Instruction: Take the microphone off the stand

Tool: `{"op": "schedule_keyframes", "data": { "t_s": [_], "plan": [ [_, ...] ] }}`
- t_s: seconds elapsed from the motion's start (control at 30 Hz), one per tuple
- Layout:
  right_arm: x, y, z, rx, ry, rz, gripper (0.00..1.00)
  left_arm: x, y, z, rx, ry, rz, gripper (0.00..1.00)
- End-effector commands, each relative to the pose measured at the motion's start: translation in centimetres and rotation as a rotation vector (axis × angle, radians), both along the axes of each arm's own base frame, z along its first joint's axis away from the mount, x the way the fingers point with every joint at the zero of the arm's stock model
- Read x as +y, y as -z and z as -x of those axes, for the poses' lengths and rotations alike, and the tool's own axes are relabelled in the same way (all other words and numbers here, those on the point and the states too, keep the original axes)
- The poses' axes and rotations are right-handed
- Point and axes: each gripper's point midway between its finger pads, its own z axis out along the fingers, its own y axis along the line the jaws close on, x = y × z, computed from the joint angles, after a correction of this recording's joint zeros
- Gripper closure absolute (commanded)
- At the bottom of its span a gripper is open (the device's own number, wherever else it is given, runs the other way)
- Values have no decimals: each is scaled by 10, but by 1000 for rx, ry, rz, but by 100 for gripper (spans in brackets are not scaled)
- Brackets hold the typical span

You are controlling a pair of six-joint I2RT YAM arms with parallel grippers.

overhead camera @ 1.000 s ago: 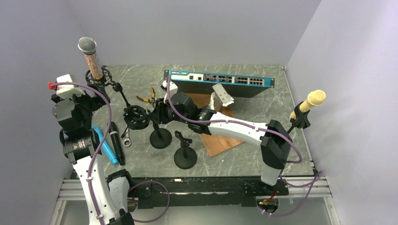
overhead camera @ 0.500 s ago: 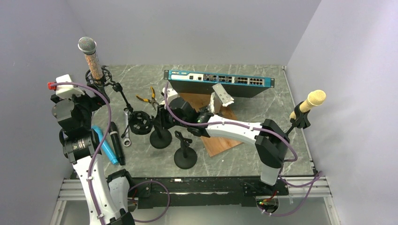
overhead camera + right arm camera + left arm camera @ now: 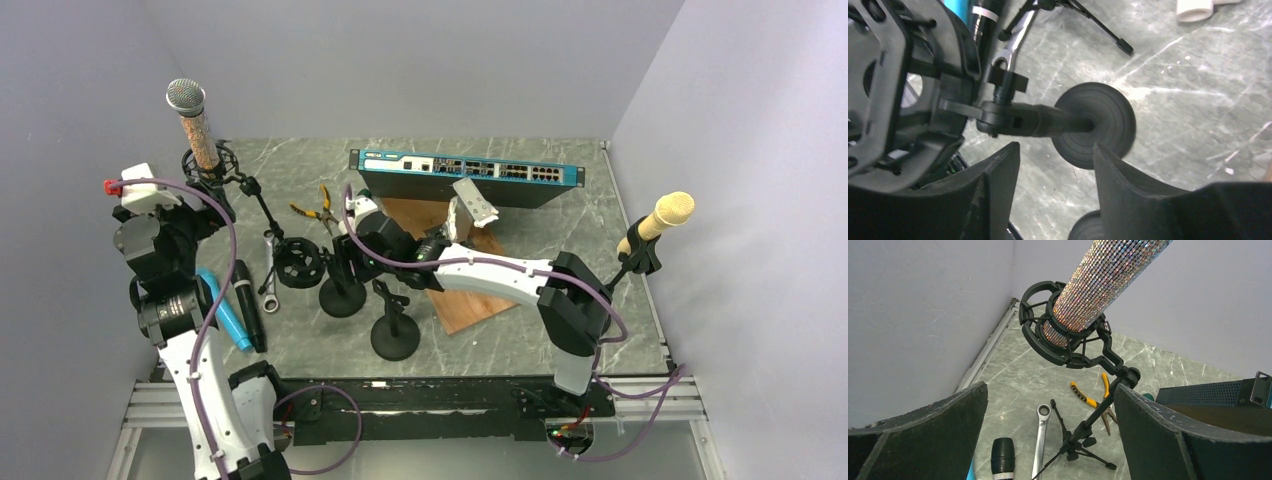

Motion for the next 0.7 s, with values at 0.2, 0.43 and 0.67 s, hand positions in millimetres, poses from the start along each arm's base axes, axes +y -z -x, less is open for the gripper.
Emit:
{"op": "schedule_keyframes", "data": {
  "t_s": [0.2, 0.43, 0.67],
  "plan": [
    [-3, -99, -18, -208, 0, -95, 24, -12, -11, -9, -124, 96, 2, 1],
    [-40, -135, -3, -275, 14, -158, 16, -17, -12, -13, -177, 138, -42, 1],
    [-90, -162, 15, -332, 41, -169, 11, -14, -14, -12, -192, 116, -65, 1]
  ]
}}
